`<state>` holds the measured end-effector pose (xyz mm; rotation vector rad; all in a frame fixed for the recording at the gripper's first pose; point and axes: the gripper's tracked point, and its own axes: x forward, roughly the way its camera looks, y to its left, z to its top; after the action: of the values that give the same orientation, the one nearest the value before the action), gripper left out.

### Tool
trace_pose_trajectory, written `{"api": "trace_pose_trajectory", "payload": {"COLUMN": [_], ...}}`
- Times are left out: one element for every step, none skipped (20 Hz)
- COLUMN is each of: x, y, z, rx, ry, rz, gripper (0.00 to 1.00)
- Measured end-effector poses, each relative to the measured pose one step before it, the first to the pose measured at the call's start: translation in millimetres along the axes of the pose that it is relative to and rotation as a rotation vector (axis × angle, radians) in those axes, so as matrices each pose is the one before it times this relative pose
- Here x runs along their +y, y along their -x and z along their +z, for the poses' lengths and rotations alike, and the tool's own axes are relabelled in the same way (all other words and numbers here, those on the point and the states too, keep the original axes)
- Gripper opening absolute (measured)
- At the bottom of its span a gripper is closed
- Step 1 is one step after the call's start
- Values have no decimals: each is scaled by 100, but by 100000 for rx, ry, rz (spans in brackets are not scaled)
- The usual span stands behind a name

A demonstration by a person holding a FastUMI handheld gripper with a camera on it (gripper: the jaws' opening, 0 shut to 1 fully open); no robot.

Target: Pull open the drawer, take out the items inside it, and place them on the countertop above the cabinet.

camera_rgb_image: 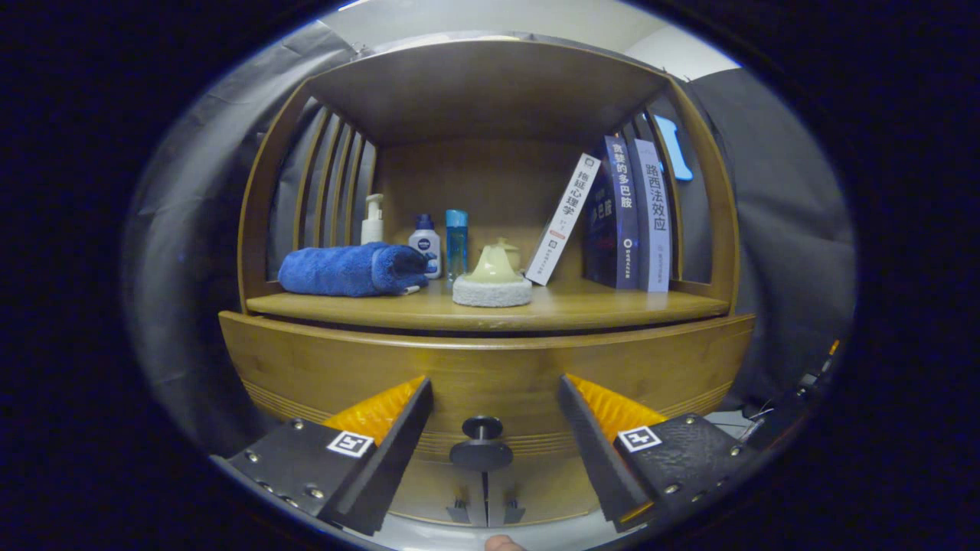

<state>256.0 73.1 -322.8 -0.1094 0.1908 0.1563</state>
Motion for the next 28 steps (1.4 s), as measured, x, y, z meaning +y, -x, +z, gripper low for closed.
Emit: {"api": "trace_pose_trajectory", "payload": {"x": [25, 10, -23, -19, -14, 23, 17, 59, -32, 73, 56, 34, 110, 115, 103, 171, 393, 393, 368, 231, 256, 248, 99, -428, -399, -290, -276, -529], "y": [-244, -106, -190, -75, -286, -239, -232, -201, 120, -542, -222, -132, 115, 138, -47, 221, 392, 774, 720, 967, 1189, 1305, 1068, 1468, 1673, 1752, 1701, 1769], "z": [-101, 73, 64, -18, -3, 49, -24, 27, -366, 140, 107, 277, -75, 3, 43, 141, 259, 638, 833, 1205, 1462, 1523, 1880, 1654, 1952, 2171, 2192, 2098], "rx": [758, -265, -197, -100, -309, 64, 60, 243, 669, -393, 832, -1682, -271, -353, 476, 437, 681, -1378, -1393, -1078, -1299, -1306, -1202, 296, -918, -1813, -1723, -1695], "ry": [-53, -258, -15, 292, 115, 256, -96, -410, 76, 293, 1059, 579, 950, 506, 791, 1365, 1437, 704, 952, 478, -518, -1439, -1116, -884, -1045, -1124, -687, -685], "rz": [63, 29, 92, 29, -32, -20, 2, -44, 32, -358, -476, -15, 10, -23, -151, -306, 829, 728, 370, -212, 191, 569, -120, -1350, -1082, -200, 306, -596], "gripper": [100, 100, 100, 100, 100, 100, 100, 100, 100, 100, 100, 100, 100, 100, 100, 100, 100, 100, 100, 100, 100, 100, 100, 100, 99, 98, 97, 97]}}
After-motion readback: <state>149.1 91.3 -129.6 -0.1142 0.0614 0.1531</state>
